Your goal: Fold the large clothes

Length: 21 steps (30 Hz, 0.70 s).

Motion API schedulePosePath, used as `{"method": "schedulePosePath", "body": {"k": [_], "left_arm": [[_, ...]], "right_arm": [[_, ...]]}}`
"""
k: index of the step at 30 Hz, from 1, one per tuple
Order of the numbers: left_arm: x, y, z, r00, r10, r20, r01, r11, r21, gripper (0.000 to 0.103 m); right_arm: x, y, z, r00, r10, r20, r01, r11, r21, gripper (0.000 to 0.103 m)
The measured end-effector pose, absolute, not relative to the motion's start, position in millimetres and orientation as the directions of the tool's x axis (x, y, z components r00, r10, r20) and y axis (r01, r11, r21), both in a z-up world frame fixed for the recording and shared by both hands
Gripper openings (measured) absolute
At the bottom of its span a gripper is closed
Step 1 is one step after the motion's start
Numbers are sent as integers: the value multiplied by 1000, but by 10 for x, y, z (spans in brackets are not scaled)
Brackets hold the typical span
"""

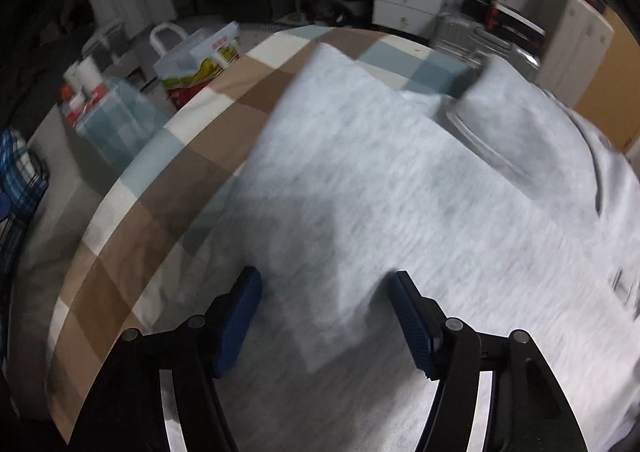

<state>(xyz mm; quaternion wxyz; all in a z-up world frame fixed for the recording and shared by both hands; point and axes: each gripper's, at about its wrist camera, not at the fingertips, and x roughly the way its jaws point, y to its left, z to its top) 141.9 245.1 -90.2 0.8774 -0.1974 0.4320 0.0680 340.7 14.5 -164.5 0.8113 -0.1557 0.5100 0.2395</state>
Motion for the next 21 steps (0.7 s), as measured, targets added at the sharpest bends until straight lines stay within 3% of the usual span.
{"method": "schedulePosePath", "body": {"k": [2,6,9,12,15,18,21], "left_arm": [[1425,2457,-933,601,-63,-797,-285,915,-287,83],[1429,2467,-967,587,-66,-807,-293,912,-287,83],[1418,2500,-961,586,-54,-809,-306,909,-283,83],[1416,2523,-948,590,-47,-806,-322,902,-289,83],[1435,2497,-969,591,-46,-805,-326,900,-290,83],[1473,2421,-998,586,-39,-810,-320,907,-275,83],[1486,2317,-999,592,-76,-802,-282,913,-295,83]], "right_arm": [[3527,56,-1450,377,288,-880,-551,834,37,56],[3832,-26,-1169,486,309,-817,-458,887,63,59],[4143,48,-1336,436,314,-844,-428,897,113,58],[4288,251,-1765,329,210,-920,-417,907,58,55],[4164,355,-1824,420,164,-893,-450,892,-48,55],[4226,206,-1702,380,228,-896,-452,892,36,42],[4193,-25,-1466,465,257,-847,-416,908,47,44]]}}
